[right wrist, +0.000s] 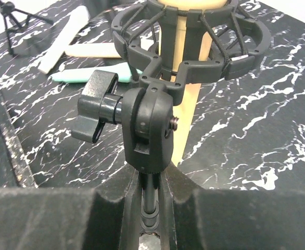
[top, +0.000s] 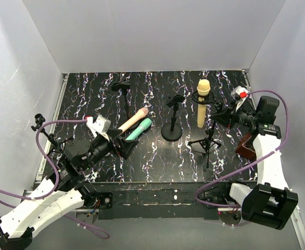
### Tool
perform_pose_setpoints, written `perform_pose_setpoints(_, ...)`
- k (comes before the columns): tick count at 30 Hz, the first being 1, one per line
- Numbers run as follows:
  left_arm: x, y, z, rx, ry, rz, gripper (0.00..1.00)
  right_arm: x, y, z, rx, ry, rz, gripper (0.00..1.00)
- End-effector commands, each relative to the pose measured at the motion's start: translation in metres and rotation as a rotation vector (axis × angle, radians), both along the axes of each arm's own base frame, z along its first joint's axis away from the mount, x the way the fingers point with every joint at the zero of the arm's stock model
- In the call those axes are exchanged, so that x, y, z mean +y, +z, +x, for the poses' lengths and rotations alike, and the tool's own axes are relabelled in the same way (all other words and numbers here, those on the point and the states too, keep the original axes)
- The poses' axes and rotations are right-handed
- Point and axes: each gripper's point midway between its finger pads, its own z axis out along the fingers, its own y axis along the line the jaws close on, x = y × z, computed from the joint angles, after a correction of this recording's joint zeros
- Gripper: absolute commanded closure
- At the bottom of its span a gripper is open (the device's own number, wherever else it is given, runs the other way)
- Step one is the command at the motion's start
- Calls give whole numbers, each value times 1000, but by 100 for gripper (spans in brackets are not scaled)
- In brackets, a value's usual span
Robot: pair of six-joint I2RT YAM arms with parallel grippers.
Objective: Attach the microphones to the stand
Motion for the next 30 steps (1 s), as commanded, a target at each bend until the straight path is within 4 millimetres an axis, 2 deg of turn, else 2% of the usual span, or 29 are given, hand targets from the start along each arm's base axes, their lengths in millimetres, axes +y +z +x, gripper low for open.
perform_pose_setpoints(1,7,-15,1,39,37,22,2,-20,41,47,-163,-119,-40,99)
perform_pose_setpoints(8,19,-12,-1,20,71,24,2,-40,56,90,-238,-225,-69,99)
perform_pose_setpoints(13,19,-15,-2,26,71,26,2,-60,62,127,-276,-323,-91,99)
perform_pose_setpoints(19,20,-17,-1,28,74,30,2,-84,87,170,-369,-450,-101,99)
perform_pose_setpoints(23,21,-18,0,29,80,34,2,-102,96,197,-415,-527,-117,99)
perform_pose_setpoints(27,21,-18,0,27,81,36,2,-115,90,219,-416,-562,-140,99)
perform_pose_setpoints(30,22,-20,1,25,85,43,2,-124,81,225,-407,-580,-152,99)
